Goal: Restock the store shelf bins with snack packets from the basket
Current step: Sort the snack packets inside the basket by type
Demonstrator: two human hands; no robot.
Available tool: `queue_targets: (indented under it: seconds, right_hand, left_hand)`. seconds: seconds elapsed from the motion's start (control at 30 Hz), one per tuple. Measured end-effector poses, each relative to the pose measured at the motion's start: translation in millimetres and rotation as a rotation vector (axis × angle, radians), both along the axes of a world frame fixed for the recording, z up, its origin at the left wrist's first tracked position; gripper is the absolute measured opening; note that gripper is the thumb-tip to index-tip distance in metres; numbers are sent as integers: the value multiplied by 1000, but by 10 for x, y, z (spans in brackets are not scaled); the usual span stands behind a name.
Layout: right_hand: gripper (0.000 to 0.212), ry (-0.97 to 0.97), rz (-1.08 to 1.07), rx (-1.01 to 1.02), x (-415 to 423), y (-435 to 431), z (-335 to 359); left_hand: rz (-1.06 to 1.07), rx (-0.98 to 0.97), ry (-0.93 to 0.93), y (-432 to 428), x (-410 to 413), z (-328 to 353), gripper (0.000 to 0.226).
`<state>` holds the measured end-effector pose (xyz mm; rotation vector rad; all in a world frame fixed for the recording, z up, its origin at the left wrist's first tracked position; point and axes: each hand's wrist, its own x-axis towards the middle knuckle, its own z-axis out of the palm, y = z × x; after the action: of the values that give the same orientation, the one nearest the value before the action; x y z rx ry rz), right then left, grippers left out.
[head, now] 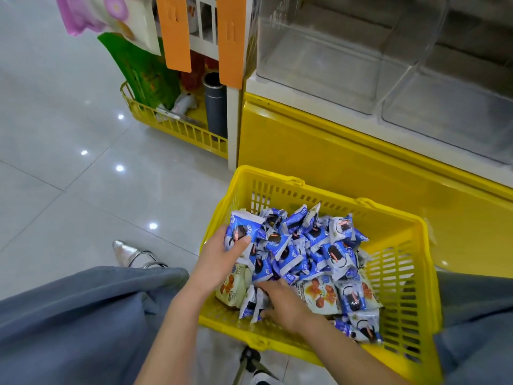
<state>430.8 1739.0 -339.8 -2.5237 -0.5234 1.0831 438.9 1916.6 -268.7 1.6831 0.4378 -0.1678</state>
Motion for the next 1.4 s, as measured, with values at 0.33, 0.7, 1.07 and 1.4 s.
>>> queue_targets:
  seconds: [0.33,0.7,1.07,1.4]
  right_hand:
    - [24,167,-213,340,155,-14,191]
    - [52,146,-116,170,164,36,38]
    - [25,171,-357,478,19,-395,537]
    - [29,-450,-985,255,771,-1607,907]
  left_hand:
    - [135,41,38,-31,15,22,9]
    - [199,99,72,34,-14,104,7]
    - [234,2,26,-330,77,312,9]
    - [-291,131,110,-1709,652,53,36]
